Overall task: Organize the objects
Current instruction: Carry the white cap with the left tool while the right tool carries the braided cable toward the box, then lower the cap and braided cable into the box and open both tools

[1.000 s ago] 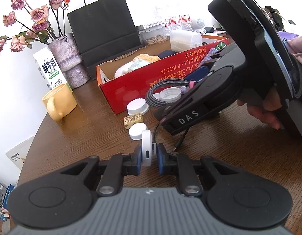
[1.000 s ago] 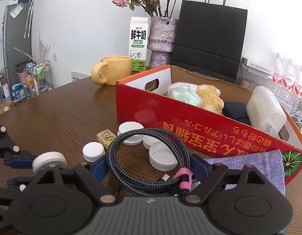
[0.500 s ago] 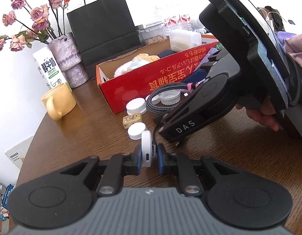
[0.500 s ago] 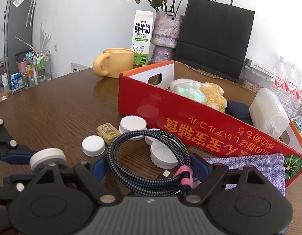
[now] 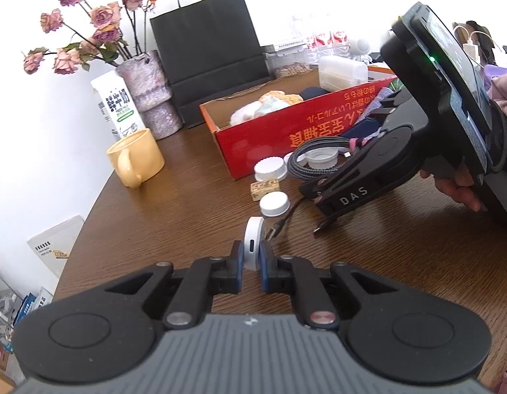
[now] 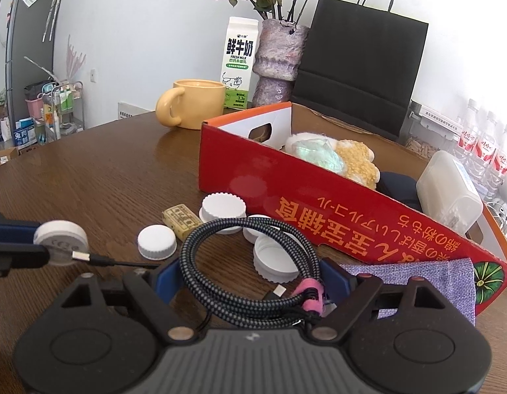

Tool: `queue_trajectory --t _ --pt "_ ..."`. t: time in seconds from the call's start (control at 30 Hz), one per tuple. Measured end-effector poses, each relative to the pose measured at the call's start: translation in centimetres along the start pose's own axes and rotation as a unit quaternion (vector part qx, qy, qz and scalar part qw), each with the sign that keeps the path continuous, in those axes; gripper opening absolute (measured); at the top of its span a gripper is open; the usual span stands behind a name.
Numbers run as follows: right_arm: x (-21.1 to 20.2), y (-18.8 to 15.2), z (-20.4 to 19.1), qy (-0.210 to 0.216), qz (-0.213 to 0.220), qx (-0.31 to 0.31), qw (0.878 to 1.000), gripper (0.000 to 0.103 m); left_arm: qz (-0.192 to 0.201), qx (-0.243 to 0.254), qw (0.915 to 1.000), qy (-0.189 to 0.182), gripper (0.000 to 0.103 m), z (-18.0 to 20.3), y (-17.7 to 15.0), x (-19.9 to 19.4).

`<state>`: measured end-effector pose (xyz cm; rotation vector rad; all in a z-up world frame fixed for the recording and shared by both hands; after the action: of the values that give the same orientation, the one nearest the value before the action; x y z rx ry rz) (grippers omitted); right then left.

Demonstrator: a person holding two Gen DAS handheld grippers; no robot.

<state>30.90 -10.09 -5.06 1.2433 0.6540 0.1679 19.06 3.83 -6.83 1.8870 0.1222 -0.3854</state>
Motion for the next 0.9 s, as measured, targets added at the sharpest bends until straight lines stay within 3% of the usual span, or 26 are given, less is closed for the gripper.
queue_trajectory --t 0.3,0.9 --pt "-1.4 0.1 0.0 0.0 0.017 0.015 1.0 0.086 0.011 -0.016 0.9986 0.05 0.01 -2.3 0.6 -1.4" --pt "-8.2 2.5 3.1 -0.016 0.085 0.04 0.995 0.086 0.067 -0.017 0.9967 0.041 0.01 0.6 6.5 -0.1"
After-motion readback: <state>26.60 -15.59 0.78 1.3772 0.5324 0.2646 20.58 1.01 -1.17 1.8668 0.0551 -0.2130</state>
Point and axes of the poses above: each gripper's, at about its wrist camera, not at the fingertips, and x roughly the way its jaws point, z to its right, y to its top, the point moved 6 cm from there along x, roughly the way its jaws point, and after that the axes turned 14 degrees about z, right-handed, at the moved point
